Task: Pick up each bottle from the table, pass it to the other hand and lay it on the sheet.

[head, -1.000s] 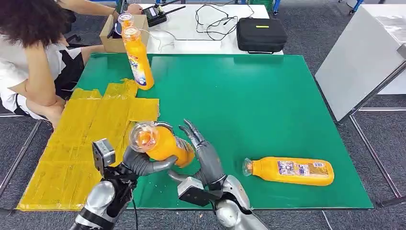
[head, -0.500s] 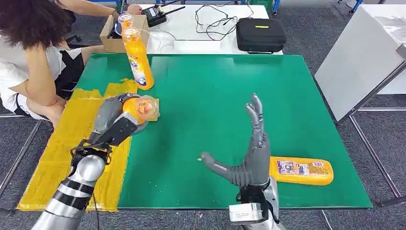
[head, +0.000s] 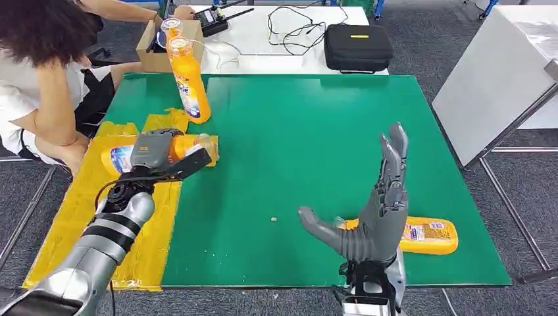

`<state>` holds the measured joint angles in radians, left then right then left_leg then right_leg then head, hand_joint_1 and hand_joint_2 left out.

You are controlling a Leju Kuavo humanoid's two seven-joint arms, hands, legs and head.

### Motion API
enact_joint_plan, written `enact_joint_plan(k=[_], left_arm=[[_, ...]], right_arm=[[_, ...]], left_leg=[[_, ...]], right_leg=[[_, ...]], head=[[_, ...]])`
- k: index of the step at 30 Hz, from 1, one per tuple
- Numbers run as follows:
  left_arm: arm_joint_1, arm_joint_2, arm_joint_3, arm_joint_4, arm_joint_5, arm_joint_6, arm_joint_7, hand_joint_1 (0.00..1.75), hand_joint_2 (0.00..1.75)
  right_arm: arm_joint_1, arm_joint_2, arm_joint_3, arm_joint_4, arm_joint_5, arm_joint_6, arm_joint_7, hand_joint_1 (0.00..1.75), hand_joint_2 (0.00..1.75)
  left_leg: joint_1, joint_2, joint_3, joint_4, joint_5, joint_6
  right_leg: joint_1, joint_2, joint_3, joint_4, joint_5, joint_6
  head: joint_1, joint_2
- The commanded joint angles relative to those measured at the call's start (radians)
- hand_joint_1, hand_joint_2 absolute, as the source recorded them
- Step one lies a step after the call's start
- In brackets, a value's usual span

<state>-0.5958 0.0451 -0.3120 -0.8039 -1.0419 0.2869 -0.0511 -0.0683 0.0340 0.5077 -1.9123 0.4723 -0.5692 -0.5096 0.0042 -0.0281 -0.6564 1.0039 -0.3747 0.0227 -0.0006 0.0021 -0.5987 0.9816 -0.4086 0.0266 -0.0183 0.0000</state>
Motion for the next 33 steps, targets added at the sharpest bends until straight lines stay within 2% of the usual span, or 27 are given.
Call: enact_joint_plan(k=[1, 11, 20, 21, 22, 33], left_arm=[[-0.062, -0.045, 0.001, 0.192, 0.008, -0.014, -0.005, 1.75, 1.75], [-0.053, -0.053, -0.004, 0.239, 0.02, -0.05, -0.004, 1.75, 1.75], [-0.047, -0.061, -0.007, 0.317, 0.01, -0.007, 0.019, 1.75, 1.75], [-0.051, -0.056, -0.015, 0.349, -0.064, 0.07, 0.096, 0.0, 1.75], [-0.051, -0.055, -0.013, 0.351, -0.064, 0.068, 0.098, 0.0, 1.75], [-0.022, -0.065, 0.064, 0.378, -0.006, 0.051, 0.064, 0.0, 1.75]], right_arm=[[-0.041, -0.013, 0.007, 0.039, -0.004, 0.003, 0.006, 0.0, 1.75], [-0.048, -0.011, 0.013, 0.064, -0.002, 0.02, 0.021, 0.0, 1.75], [-0.057, -0.004, 0.014, 0.089, -0.011, 0.03, 0.027, 0.0, 1.75], [-0.066, 0.001, 0.022, 0.102, -0.006, 0.041, 0.039, 0.0, 1.75], [-0.066, 0.001, 0.022, 0.104, -0.005, 0.041, 0.039, 0.0, 1.75], [-0.064, -0.003, 0.013, 0.116, -0.024, 0.063, 0.054, 0.0, 1.75]], left_leg=[[0.0, 0.002, 0.003, 0.001, -0.002, -0.001], [0.0, 0.004, 0.006, 0.0, -0.003, -0.001], [0.0, 0.004, 0.005, 0.0, -0.002, -0.001], [0.0, 0.006, 0.007, -0.001, -0.003, -0.001], [0.0, 0.004, 0.004, -0.001, -0.001, -0.001], [0.0, 0.006, 0.007, -0.001, -0.003, -0.001]], right_leg=[[0.0, -0.001, 0.004, 0.0, -0.002, 0.0], [0.001, 0.001, 0.006, -0.001, -0.002, 0.0], [0.0, 0.001, 0.006, -0.001, -0.001, 0.0], [0.0, 0.003, 0.007, -0.001, -0.002, 0.0], [0.0, 0.002, 0.004, -0.001, 0.0, 0.0], [0.0, 0.003, 0.007, -0.001, -0.001, 0.0]], head=[[0.0, 0.0], [0.0, 0.0], [0.0, 0.0], [0.0, 0.0], [0.0, 0.0], [0.0, 0.0]])
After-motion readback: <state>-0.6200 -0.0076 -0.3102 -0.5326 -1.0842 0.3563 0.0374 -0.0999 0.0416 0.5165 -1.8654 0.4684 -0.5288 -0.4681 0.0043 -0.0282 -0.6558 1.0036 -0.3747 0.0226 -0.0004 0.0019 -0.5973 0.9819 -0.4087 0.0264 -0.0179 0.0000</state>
